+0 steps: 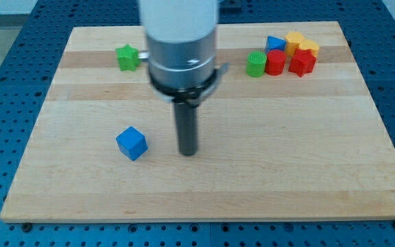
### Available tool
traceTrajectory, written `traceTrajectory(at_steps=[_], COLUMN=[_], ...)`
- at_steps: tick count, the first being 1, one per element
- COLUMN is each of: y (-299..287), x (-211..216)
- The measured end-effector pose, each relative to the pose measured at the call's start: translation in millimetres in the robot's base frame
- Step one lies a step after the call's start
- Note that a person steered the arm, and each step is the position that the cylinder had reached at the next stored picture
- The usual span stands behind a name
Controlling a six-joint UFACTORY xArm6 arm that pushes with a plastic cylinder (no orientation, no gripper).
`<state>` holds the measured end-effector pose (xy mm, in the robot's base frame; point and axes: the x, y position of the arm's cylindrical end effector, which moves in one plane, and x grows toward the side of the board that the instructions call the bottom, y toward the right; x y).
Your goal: Move the green star and blue cube towards the top center of the board
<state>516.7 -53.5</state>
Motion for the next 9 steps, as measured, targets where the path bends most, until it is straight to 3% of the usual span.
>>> traceTrajectory(at_steps=[1, 2, 4, 6, 7, 8, 9], y=[-69.7, -101.2, -117.9, -150.8, -61.5, -28.7, -49.9], x=[-45.7, -86.1, -204.6, -234.8, -235.4, -241.3, -163.2])
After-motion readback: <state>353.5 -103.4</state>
